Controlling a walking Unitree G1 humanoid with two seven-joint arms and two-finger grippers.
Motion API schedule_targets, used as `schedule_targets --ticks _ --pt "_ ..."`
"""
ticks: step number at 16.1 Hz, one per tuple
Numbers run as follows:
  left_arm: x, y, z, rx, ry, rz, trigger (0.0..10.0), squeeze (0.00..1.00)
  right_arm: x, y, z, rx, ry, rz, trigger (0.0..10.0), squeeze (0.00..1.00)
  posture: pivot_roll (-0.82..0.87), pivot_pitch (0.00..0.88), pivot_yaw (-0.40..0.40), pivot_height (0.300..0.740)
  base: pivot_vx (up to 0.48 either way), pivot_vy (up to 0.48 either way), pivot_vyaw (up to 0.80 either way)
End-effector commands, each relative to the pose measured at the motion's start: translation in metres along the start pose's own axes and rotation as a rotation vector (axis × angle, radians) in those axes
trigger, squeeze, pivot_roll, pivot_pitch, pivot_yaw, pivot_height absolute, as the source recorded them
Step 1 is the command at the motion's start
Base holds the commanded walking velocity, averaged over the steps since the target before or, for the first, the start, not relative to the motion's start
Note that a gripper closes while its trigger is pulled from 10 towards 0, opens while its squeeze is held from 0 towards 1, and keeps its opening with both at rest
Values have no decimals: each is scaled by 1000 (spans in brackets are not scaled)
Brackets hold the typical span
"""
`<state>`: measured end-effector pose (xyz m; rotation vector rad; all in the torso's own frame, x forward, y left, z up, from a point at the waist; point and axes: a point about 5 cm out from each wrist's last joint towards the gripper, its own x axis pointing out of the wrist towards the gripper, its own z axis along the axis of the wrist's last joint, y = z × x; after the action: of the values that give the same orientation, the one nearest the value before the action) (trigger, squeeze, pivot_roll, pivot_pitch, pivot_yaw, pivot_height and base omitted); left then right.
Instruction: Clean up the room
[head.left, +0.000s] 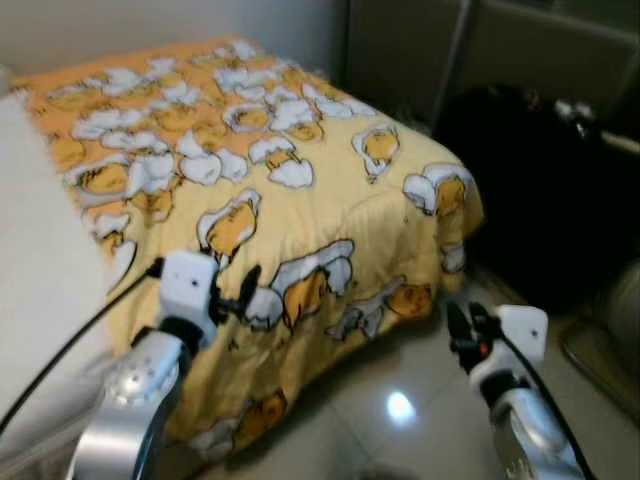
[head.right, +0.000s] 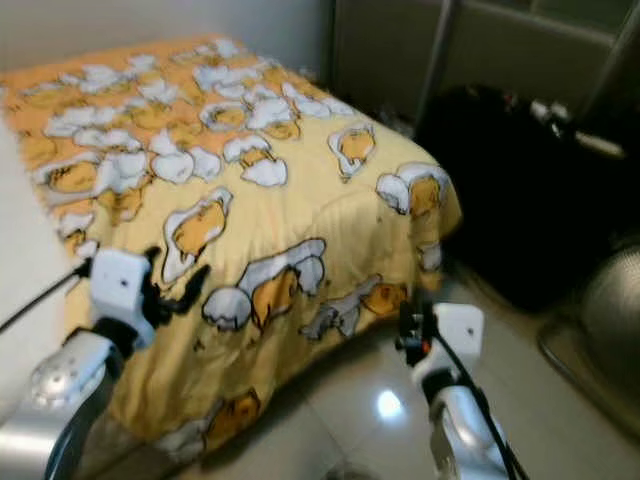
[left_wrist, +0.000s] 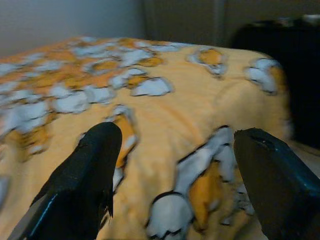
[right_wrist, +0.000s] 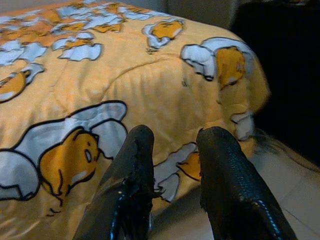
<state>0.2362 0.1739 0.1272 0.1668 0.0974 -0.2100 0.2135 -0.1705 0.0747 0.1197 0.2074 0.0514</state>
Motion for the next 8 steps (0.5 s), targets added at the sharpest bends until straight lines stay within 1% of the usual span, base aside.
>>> schedule_targets --ticks 1,4,6,8 --pt "-3 4 -5 1 21 30 10000 0 -1 6 4 1 -14 21 10000 0 -23 0 28 740 0 0 -781" --pt "-5 9 -5 -34 7 55 10000 0 -5 5 5 2 -7 11 10000 0 -27 0 23 740 0 0 -785" --pt "-5 7 -4 -43 -8 28 10000 0 -7 4 6 4 -9 3 10000 0 -28 0 17 740 0 0 -788" --pt "-5 4 -4 -44 -9 8 10000 0 -7 3 6 0 -8 3 10000 0 -28 0 17 740 304 0 -788"
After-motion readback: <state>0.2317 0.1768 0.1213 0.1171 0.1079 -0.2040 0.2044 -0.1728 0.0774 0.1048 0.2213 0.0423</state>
